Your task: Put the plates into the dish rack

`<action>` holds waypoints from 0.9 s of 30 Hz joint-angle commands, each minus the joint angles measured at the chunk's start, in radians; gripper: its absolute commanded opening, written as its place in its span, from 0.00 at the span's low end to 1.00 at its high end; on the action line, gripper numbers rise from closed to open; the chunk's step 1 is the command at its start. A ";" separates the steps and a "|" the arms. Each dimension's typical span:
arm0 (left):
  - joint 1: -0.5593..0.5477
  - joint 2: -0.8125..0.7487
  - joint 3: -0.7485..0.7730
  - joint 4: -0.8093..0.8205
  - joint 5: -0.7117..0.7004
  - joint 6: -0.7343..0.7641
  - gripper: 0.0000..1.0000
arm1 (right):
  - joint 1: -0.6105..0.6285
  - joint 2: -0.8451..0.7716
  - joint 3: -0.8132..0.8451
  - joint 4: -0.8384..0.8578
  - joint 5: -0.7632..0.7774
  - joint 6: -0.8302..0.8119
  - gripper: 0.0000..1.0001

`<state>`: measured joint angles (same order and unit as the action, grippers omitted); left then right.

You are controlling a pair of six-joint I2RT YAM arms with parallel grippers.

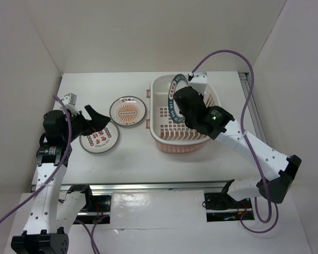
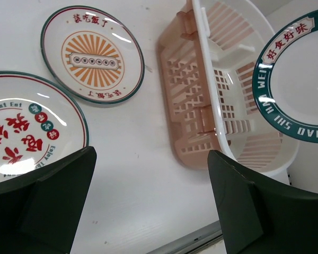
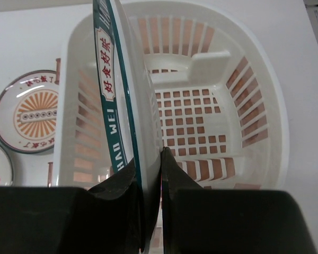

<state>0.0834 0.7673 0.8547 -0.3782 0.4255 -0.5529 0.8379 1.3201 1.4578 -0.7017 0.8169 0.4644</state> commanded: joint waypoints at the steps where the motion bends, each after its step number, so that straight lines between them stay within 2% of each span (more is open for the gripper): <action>1: -0.002 -0.023 0.012 -0.011 -0.048 0.015 1.00 | -0.022 0.017 -0.002 0.030 0.059 0.051 0.00; 6: -0.002 -0.033 0.003 -0.011 -0.048 0.015 1.00 | -0.074 0.051 -0.039 0.076 -0.013 0.029 0.00; 13: -0.002 -0.033 0.003 -0.011 -0.039 0.015 1.00 | -0.074 0.060 -0.089 0.085 -0.033 0.053 0.00; 27: -0.002 -0.023 0.003 -0.011 -0.030 0.015 1.00 | 0.009 0.060 -0.175 0.065 -0.024 0.141 0.00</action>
<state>0.0834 0.7490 0.8547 -0.4076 0.3893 -0.5522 0.8349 1.3911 1.2877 -0.6888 0.7479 0.5648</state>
